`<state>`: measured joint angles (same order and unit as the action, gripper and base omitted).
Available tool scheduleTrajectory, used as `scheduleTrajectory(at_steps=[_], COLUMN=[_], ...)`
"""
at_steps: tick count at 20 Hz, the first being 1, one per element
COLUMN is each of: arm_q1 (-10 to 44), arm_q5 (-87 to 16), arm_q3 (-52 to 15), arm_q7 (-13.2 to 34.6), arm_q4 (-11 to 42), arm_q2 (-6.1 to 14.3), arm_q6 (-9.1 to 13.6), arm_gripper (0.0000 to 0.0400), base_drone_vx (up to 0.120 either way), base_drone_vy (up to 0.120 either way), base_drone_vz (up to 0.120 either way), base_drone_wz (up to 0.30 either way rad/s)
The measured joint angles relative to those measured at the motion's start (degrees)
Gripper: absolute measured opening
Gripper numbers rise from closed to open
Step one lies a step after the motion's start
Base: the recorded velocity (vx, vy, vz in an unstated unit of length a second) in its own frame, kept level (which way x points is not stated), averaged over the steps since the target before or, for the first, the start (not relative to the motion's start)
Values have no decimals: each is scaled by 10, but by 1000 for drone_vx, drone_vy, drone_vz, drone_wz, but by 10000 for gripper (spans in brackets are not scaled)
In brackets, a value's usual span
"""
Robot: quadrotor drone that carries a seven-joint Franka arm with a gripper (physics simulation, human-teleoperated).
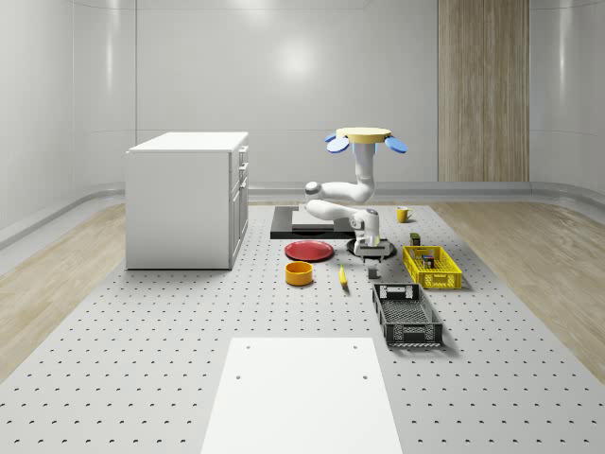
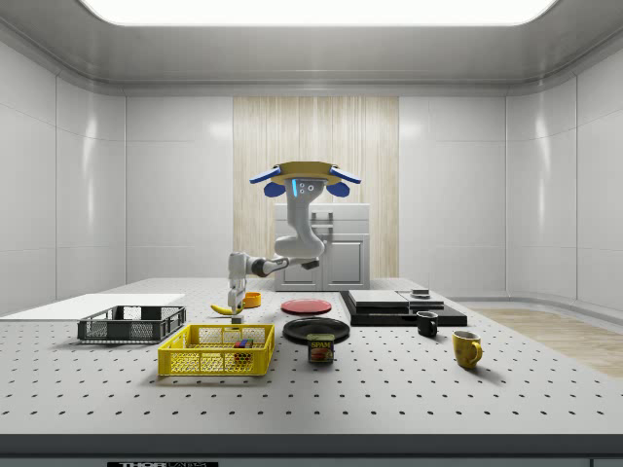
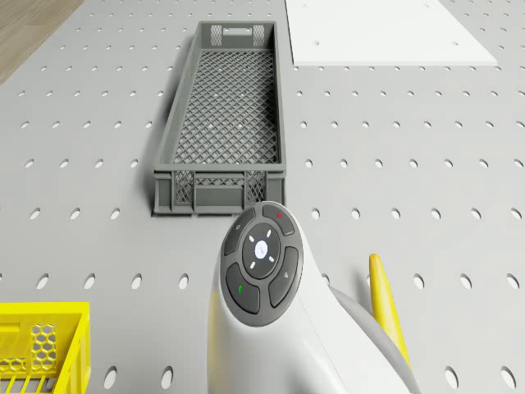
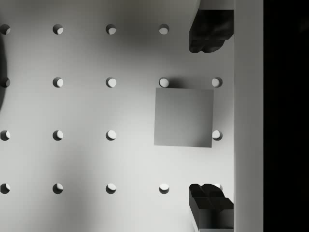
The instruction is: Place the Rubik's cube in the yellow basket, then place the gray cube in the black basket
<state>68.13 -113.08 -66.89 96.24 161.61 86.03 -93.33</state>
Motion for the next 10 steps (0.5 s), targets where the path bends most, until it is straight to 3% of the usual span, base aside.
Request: scheduleTrajectory(at_steps=[10], arm_q1=[12], arm_q5=[-55], arm_q3=[57], arm_q7=[-2], arm_q4=[-25], arm_q2=[-6], arm_q6=[-22], arm_gripper=[400], base_drone_vx=[0], base_drone_vy=[0], base_drone_vz=[0], base_drone_wz=[0])
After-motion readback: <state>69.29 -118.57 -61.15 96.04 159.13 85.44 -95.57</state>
